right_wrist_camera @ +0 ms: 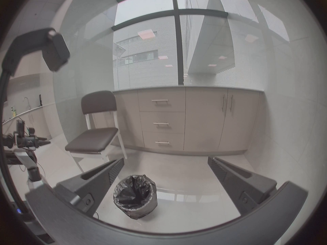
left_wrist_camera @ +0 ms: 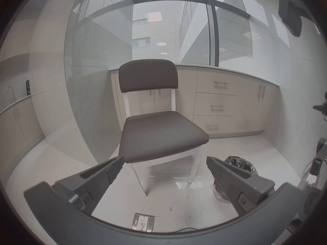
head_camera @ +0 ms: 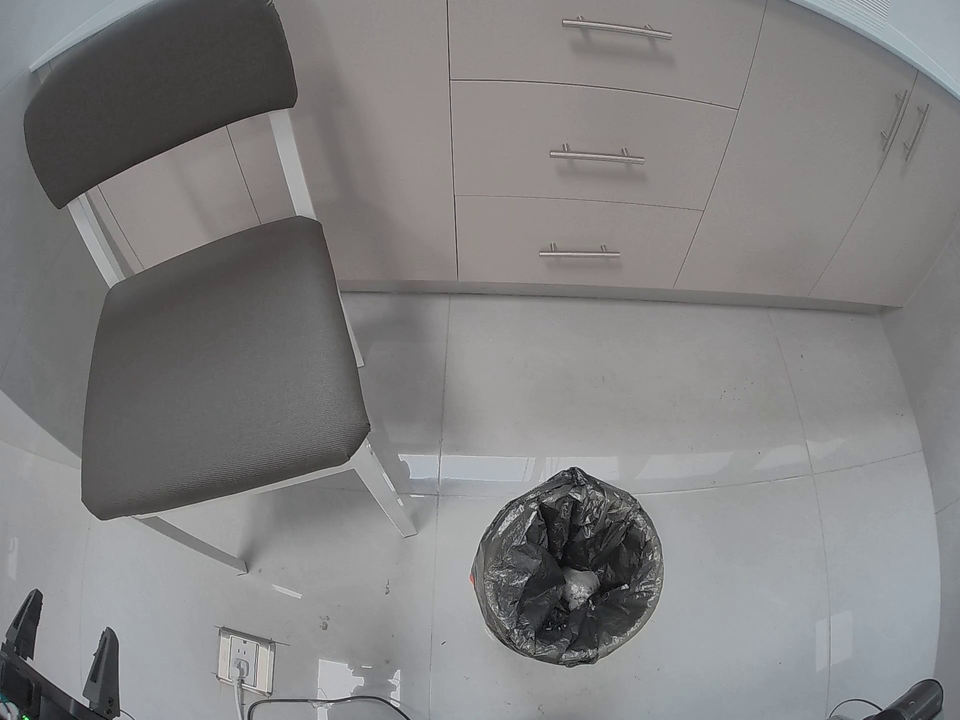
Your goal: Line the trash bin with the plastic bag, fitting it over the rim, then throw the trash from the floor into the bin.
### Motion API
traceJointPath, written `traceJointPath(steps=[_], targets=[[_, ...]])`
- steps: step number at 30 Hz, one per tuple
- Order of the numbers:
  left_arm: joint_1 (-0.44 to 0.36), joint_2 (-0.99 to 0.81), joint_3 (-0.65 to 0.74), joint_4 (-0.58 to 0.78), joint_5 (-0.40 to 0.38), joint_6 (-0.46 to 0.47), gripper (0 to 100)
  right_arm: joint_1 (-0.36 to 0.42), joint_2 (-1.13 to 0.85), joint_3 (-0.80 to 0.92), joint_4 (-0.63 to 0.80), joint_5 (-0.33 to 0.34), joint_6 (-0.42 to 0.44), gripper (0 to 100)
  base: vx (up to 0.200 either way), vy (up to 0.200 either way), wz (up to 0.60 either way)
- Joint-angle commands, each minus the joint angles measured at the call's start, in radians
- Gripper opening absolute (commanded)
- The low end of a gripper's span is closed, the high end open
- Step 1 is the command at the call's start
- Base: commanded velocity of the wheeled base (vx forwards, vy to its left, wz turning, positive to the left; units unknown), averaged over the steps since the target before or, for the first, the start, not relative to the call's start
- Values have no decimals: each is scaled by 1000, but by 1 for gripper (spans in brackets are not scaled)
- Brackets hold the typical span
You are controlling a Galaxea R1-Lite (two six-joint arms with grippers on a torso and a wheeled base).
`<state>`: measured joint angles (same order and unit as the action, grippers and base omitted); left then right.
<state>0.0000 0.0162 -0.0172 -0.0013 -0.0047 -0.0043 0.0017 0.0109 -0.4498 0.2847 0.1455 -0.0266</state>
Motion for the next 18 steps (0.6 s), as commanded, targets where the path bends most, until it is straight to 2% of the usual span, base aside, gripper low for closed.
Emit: traceJointPath(steps=[1,2,4,9,12,13,18], targets=[[0,-16,17,0,0,0,100,-2,-11,447,-328,-57,-21,100,0,0,0],[0,-16,17,0,0,0,100,-2,-11,448,-328,-57,-75,100,0,0,0],[0,-16,17,0,0,0,100,-2,-11,448,-328,-53,-92,100,0,0,0],[0,-16,17,0,0,0,100,0,-11,448,-328,-63,-15,100,0,0,0],[0,-16,17,0,0,0,100,0,-11,450,-325,-101,-12,100,0,0,0],[0,-16,17,0,0,0,100,0,-11,450,-297,-142,10,100,0,0,0],[0,-16,17,0,0,0,100,0,-9,444,-272,-149,13,100,0,0,0]])
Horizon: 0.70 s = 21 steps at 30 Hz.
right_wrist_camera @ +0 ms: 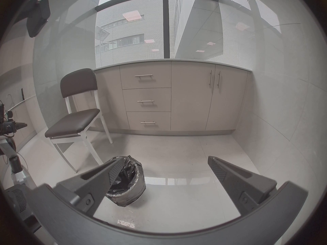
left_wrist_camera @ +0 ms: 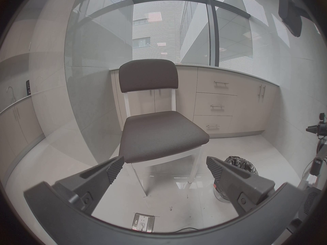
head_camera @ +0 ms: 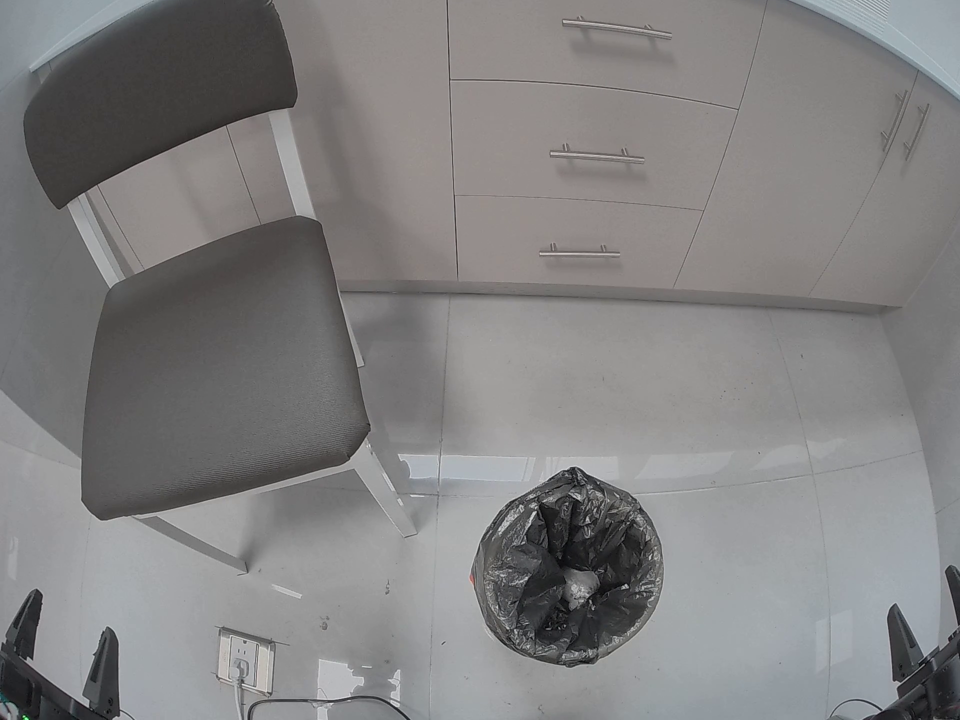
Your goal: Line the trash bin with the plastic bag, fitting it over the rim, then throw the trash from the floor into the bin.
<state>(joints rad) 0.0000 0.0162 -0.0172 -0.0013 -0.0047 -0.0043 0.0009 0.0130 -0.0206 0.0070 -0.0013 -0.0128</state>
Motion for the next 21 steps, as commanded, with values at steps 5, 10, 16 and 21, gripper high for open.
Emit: traceJointPath(steps=[5,10,16,21], targets=[[0,-16,17,0,0,0,100,7,2,19,-1,0,2,100,0,0,0],[0,-16,17,0,0,0,100,2,-13,19,-2,0,7,100,0,0,0],[0,-16,17,0,0,0,100,2,-13,19,-4,0,11,100,0,0,0],[0,-16,17,0,0,0,100,2,-13,19,-4,0,11,100,0,0,0]])
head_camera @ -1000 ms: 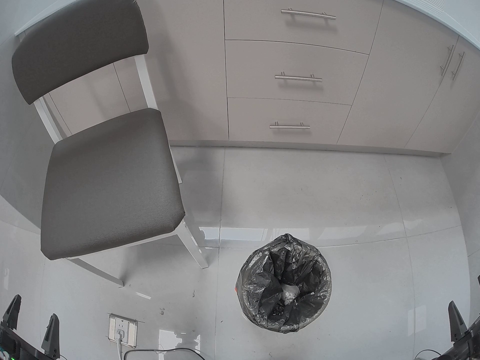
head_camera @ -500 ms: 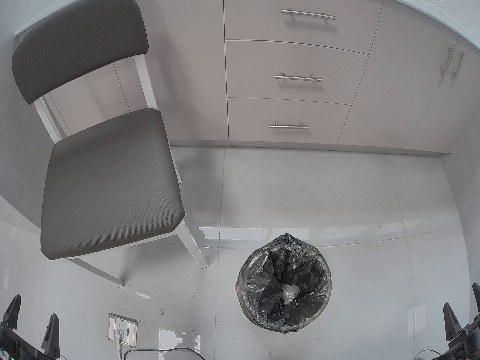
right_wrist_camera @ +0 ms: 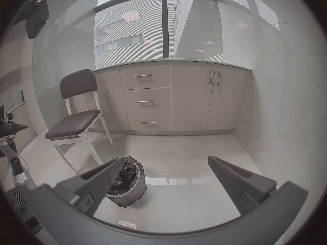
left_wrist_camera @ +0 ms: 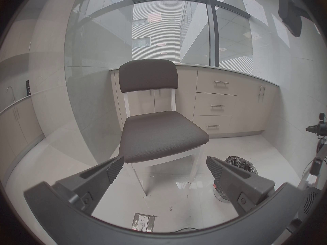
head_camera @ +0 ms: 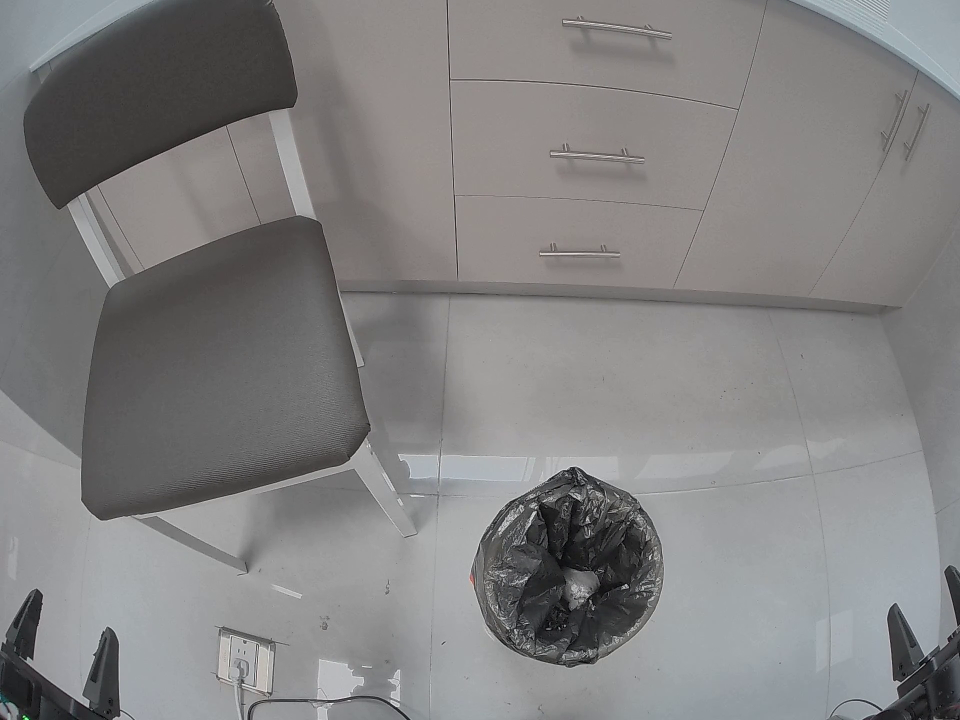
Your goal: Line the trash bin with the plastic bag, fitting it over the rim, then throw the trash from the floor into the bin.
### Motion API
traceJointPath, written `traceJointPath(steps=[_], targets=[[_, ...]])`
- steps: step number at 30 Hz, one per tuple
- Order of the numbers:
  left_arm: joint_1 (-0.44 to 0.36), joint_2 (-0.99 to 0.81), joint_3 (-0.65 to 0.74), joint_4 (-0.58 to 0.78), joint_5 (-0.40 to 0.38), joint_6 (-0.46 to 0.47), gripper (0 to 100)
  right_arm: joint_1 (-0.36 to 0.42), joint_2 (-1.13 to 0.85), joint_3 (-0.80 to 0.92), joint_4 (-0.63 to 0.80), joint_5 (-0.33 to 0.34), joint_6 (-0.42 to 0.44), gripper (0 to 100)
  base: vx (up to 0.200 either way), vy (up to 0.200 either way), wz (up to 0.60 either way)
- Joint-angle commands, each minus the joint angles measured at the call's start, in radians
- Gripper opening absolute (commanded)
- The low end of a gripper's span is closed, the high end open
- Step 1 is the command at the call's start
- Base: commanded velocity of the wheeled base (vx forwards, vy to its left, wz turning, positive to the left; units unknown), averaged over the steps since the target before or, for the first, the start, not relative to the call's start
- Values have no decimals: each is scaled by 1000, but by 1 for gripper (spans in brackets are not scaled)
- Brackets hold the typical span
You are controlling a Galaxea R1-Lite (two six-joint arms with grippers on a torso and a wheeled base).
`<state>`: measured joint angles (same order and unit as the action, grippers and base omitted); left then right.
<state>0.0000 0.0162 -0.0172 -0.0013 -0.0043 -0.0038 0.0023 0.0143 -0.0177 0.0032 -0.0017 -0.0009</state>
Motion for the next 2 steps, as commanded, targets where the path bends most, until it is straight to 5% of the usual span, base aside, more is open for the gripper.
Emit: traceJointPath(steps=[1,2], targets=[[0,-16,17,0,0,-1,100,1,-14,16,0,0,-1,100,0,0,0],[0,-16,17,0,0,-1,100,1,-14,16,1,0,-1,100,0,0,0]])
